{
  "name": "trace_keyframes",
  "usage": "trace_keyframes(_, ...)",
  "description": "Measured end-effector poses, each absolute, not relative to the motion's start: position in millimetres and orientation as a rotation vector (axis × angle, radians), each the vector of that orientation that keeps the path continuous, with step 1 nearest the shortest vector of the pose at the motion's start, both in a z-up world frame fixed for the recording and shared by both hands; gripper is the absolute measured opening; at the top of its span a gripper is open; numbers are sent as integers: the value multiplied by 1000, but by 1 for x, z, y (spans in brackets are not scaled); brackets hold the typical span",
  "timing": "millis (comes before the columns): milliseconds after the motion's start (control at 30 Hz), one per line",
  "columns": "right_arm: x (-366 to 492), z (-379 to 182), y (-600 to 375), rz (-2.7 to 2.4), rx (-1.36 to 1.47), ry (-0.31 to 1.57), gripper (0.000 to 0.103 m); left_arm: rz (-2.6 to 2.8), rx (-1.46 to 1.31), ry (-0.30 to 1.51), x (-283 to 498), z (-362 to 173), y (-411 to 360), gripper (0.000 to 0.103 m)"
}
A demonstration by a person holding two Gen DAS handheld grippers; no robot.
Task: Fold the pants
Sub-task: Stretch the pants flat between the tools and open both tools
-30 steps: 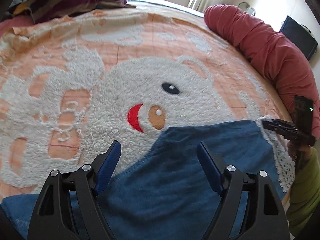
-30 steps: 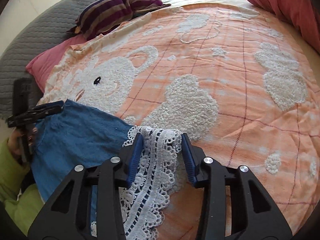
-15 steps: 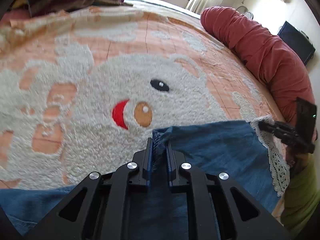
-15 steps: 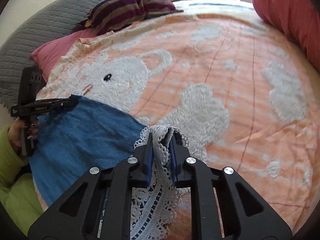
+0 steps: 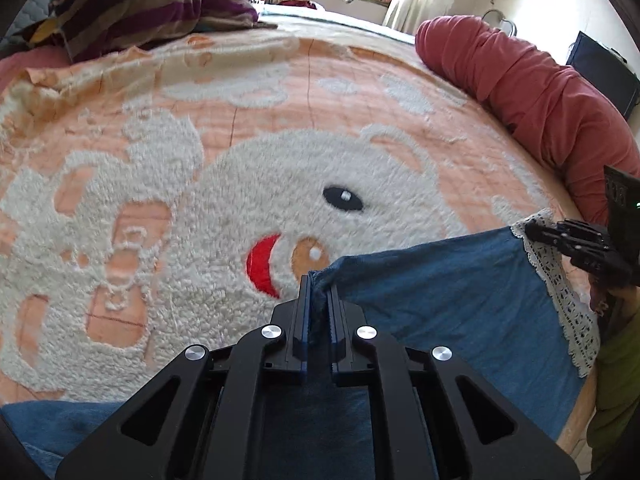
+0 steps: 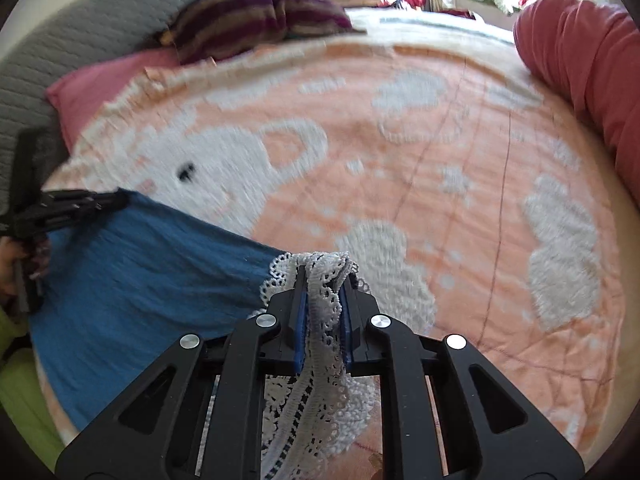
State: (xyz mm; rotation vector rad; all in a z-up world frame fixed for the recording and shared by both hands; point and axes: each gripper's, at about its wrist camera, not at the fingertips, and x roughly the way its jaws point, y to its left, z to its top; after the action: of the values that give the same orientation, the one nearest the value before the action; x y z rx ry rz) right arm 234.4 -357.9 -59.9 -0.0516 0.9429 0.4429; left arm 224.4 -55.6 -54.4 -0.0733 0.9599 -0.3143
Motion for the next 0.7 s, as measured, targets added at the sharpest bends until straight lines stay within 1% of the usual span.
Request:
trace_keyframes(100,232,-62,-356,418,-78,939,12,-314,-92,967,225,-61,-51,14)
trace_keyframes(167,229,-57,-357,382,-94,926,21,-312,-120,963,225,-61,-45,22)
trace_keyframes(233,218,-43,-366,383,-41,892,24,-301,-138,945,219,-55,-39,30)
trace_keyframes(367,184,-21,-389,400,70,840,33,-290,-150,893,195,-36,-26,30)
trace_keyframes(433,161,-20,-398,414,105,847,34,-308,-143,866,174,-24,-23,31)
trace_keyframes(533,132,-24,-407,437,160,878,34,-349,-133,863,145,-17,-25,35)
trace_keyframes(700,98,-31,-410,464,202,918,34,-415,-71,905,91,-21,-38,37)
